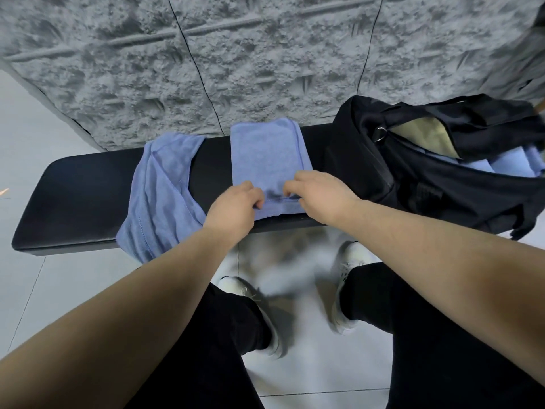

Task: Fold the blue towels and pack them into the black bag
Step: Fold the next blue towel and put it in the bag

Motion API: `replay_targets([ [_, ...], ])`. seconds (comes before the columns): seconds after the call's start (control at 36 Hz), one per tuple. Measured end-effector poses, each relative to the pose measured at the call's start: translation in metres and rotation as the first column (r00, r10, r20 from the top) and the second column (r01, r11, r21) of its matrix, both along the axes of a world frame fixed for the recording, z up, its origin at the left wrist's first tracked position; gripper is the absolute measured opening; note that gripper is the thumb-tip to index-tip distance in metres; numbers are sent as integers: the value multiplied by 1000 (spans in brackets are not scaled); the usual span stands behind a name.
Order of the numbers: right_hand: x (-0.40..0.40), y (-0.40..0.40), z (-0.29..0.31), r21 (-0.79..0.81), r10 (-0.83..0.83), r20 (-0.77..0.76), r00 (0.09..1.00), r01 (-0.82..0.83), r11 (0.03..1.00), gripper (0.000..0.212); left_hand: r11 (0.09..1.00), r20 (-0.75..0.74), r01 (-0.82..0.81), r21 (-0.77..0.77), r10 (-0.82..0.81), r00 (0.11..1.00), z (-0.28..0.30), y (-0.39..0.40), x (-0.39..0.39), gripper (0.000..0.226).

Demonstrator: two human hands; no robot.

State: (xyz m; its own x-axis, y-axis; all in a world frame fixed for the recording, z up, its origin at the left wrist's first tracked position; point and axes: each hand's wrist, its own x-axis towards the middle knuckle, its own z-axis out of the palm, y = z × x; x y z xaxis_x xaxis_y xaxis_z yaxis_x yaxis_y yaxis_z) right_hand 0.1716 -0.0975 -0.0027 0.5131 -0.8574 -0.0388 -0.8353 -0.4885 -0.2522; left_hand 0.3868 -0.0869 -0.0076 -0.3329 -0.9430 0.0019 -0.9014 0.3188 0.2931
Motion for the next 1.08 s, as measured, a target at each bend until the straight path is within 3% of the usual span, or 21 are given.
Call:
replay_targets([
  [0.11,4,5,-1,20,48,-84,995,-47,999,44,996,47,-38,80,35,998,-2,-1,-7,28],
  [0.28,7,13,-4,-6,44,-105,993,-44,999,37,997,34,-36,70,34,999,-1,4,-6,15],
  [0.5,8,14,-6,-30,-20,-67,998,18,999,42,999,94,-31,36,27,995,0,4,-10,28],
  [0.72,7,14,1,39,-74,-60,995,77,996,34,987,27,-106,120,104,994,3,3,-10,24],
  [0.83,4,18,2,85,-80,-63,995,86,993,18,985,10,-73,155,73,997,7,9,-9,18],
  [1.08,-3,20,6,267,-92,-50,994,102,958,27,947,50,-51,316,37,998,8,12,-6,17],
])
